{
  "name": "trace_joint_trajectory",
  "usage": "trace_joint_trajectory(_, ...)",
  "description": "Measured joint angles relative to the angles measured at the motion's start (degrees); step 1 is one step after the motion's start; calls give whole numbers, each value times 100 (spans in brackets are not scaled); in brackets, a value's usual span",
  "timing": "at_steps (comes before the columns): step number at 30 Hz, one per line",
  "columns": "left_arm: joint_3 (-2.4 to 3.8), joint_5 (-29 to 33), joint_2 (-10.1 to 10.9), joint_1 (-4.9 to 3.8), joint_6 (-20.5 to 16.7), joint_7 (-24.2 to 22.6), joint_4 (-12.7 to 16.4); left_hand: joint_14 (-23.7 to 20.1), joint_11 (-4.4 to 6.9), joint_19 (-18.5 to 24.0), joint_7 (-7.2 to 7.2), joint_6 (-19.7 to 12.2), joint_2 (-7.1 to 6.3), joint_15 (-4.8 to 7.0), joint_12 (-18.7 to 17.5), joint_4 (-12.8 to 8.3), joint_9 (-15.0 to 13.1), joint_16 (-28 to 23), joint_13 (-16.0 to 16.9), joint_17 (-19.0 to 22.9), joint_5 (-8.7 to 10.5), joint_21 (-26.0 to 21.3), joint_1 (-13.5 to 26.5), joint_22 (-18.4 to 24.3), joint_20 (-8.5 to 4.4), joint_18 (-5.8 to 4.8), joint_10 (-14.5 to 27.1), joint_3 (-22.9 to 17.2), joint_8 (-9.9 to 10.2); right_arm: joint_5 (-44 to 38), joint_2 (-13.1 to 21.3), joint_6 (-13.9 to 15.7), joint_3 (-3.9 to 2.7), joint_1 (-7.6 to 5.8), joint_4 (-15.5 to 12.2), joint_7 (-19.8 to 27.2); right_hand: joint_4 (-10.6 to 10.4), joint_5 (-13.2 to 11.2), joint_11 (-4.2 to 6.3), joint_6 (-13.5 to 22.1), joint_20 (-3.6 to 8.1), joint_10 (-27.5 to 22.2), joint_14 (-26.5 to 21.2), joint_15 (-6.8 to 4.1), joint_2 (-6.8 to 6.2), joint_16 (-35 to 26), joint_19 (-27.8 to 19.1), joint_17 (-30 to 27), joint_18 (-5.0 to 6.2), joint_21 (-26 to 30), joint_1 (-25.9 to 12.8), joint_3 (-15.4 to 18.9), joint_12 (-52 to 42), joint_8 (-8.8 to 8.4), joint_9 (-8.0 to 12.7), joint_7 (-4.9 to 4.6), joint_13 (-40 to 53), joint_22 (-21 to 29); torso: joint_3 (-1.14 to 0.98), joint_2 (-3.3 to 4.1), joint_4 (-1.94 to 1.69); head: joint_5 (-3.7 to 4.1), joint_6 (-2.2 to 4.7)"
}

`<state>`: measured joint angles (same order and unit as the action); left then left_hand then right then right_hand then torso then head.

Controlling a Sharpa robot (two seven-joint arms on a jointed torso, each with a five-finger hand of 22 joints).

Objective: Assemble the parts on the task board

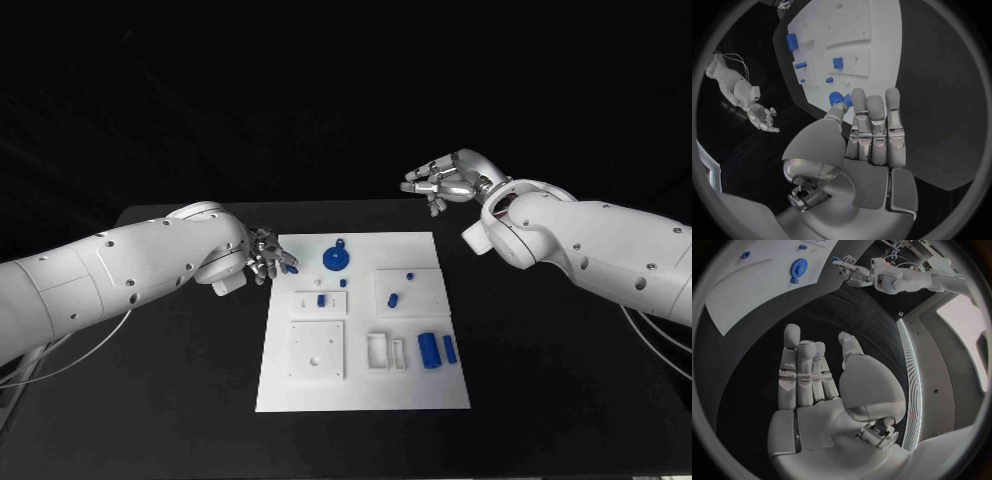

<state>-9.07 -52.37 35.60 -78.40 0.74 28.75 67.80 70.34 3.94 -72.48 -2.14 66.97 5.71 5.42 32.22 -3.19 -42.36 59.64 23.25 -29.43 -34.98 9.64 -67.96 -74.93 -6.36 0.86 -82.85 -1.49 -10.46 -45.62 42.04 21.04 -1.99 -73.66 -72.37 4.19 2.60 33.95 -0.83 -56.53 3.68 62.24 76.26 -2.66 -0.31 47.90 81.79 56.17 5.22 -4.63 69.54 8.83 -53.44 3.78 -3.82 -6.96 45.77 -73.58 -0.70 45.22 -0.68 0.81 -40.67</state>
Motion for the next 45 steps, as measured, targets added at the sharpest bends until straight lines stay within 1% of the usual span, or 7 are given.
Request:
trace_joint_trajectory(11, -202, -365, 150, 5, -191, 72, 578, 50, 15, -20, 21, 78, -6, 10, -60, -2, 41, -45, 21, -38, -26, 44, 51, -1, -20, 0, -43, 1, 32, 11, -1, -2, 0, 3, 14, 1, 0, 0, 0, -3, 0, 0, 0, 0, 0, 0, 0, 0, 0, 0, 0, 0, 0, 0, 0, 3, 0, 0, 3, -4, -5, -31, -21)
trace_joint_trajectory(20, -351, -777, 131, 11, -321, 66, 708, 50, 5, -20, 30, 89, 7, 10, -81, -59, 49, -45, 21, -45, -27, 44, 59, -1, -20, 0, -53, -27, 32, 18, 3, -3, 0, 8, 14, 1, 0, 0, 0, 3, 0, 0, 0, 0, 0, 0, 0, 0, 0, 0, 0, 0, 0, 0, 0, -3, 0, 0, 3, 4, -1, -44, -44)
trace_joint_trajectory(23, -401, -914, 104, 16, -355, 48, 714, 50, -4, -20, 41, 100, 28, 10, -81, -174, 50, -67, 21, -45, -27, 44, 35, -1, -20, 0, -62, -144, 56, 19, 3, -4, 0, 11, 15, 1, -16, 0, 0, 12, 0, 0, 0, 0, 0, 0, 0, 0, 0, 0, 0, -16, 0, 0, 0, -12, 1, 0, 3, 5, 3, -47, -55)
trace_joint_trajectory(25, -422, -1005, 90, 18, -370, 28, 723, 50, -3, -20, 138, 199, 28, 10, -81, -407, 53, -67, 20, -45, -29, 44, 33, 0, -20, -1, -76, -378, 53, 20, 4, -4, 0, 13, 17, 1, -16, 0, 0, 12, 0, 0, 0, 0, 0, 0, 0, 0, 0, 0, 0, -16, 0, 0, 0, -12, 1, 0, 3, 5, 6, -51, -60)
trace_joint_trajectory(27, -432, -1081, 85, 20, -376, 8, 735, 70, -5, -20, 204, 304, 21, -10, -82, -513, 51, -67, 20, -50, -30, 44, 13, 0, -20, 0, -78, -483, 76, 21, 6, -5, 0, 15, 18, 1, -16, 0, 0, 12, 0, 0, 0, 0, 0, 0, 0, 0, 0, 0, 0, -16, 0, 0, 0, -12, 1, 0, 3, 5, 6, -52, -65)
trace_joint_trajectory(38, -458, -1546, 36, 29, -371, -167, 741, 90, -7, -20, 215, 317, -33, 10, -122, -514, 83, -108, 25, -65, -26, 44, -40, 0, -20, 0, -79, -484, 98, 25, 4, -8, 0, 24, 18, 1, -16, 0, 0, 12, 0, 0, 0, 0, 0, 0, 0, 0, 0, 0, 0, -16, 0, 0, 0, -11, 1, 0, 2, 7, 3, -53, -83)
trace_joint_trajectory(45, -462, -1747, -14, 71, -367, -267, 697, 90, -8, -20, 208, 329, -34, 10, -123, -502, 90, -130, 25, -71, 0, 43, -40, 1, -20, 0, -79, -472, 119, 27, 3, -9, 0, 29, 24, 2, -16, 0, 0, 11, 0, 0, 0, 0, 0, 0, 0, 0, 0, 0, 0, -16, 0, 0, 0, -11, 1, 0, 1, 7, 6, -49, -88)
